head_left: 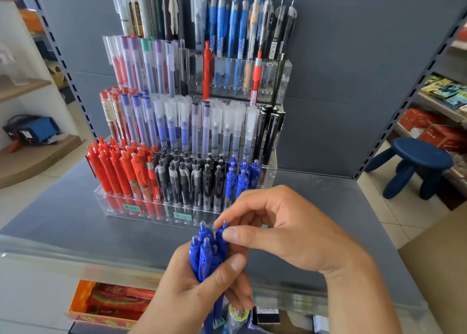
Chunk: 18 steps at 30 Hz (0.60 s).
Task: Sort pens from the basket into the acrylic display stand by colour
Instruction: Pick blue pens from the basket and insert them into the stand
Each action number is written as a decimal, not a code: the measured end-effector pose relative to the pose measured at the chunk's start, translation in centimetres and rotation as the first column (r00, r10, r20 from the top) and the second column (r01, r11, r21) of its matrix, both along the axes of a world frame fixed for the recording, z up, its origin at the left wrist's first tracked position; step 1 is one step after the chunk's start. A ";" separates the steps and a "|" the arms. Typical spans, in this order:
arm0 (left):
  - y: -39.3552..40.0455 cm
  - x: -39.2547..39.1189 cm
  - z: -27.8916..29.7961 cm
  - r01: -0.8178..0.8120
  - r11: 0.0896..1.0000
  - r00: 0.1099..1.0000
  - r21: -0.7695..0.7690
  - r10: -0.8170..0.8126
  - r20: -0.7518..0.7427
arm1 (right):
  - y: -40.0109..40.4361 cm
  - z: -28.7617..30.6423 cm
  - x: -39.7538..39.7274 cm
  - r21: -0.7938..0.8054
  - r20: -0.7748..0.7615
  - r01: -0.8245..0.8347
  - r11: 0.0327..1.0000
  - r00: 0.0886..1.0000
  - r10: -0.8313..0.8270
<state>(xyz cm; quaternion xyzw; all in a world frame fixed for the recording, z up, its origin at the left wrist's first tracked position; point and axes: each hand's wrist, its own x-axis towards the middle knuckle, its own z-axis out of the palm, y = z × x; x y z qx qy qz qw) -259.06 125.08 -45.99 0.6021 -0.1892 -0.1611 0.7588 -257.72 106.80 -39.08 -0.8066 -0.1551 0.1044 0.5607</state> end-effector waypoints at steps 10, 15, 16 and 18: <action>0.2 0.0 -0.3 -0.044 0.999 0.997 0.010 0.045 -0.069 | -0.3 0.1 0.5 0.255 0.092 0.201 0.946 0.969 -0.231; 0.3 0.0 -0.4 -0.078 0.995 0.995 0.054 0.081 -0.060 | -0.5 0.1 0.5 0.303 0.067 0.170 0.938 0.978 -0.199; 0.3 0.0 -0.4 -0.079 0.995 0.995 0.061 0.082 -0.051 | -0.5 0.1 0.4 0.300 0.052 0.146 0.943 0.984 -0.169; 0.3 0.1 -0.5 -0.074 0.995 0.996 0.067 0.076 -0.035 | -0.4 0.2 0.3 0.295 0.036 0.097 0.951 0.993 -0.112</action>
